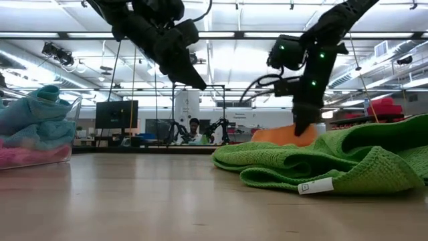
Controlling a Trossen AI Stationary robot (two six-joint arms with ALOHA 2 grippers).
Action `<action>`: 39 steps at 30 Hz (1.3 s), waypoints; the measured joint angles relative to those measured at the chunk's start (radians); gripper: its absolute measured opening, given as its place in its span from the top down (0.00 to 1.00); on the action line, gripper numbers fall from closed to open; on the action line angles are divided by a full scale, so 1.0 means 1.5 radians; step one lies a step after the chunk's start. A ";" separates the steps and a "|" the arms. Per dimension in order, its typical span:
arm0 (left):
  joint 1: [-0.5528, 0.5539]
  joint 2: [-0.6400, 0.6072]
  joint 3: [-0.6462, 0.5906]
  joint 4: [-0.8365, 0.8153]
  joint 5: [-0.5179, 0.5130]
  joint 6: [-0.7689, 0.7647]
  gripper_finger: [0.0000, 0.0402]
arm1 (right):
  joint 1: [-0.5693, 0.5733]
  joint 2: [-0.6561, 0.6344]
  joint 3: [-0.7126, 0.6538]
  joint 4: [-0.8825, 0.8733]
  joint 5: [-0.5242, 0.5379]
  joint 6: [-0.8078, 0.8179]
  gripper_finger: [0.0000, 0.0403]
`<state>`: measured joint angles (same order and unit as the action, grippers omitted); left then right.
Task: Fold microfiber towels
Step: Fold the left yellow microfiber cloth
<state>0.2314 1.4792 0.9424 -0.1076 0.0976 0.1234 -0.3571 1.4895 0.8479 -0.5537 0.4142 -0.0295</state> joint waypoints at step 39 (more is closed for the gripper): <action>-0.001 0.244 0.000 0.250 -0.006 -0.080 0.81 | 0.256 0.023 -0.050 0.097 -0.041 0.088 0.96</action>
<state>0.2306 1.8459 0.9421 0.2678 0.0889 0.0039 0.0265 1.5246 0.7723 -0.4077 0.3531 0.1026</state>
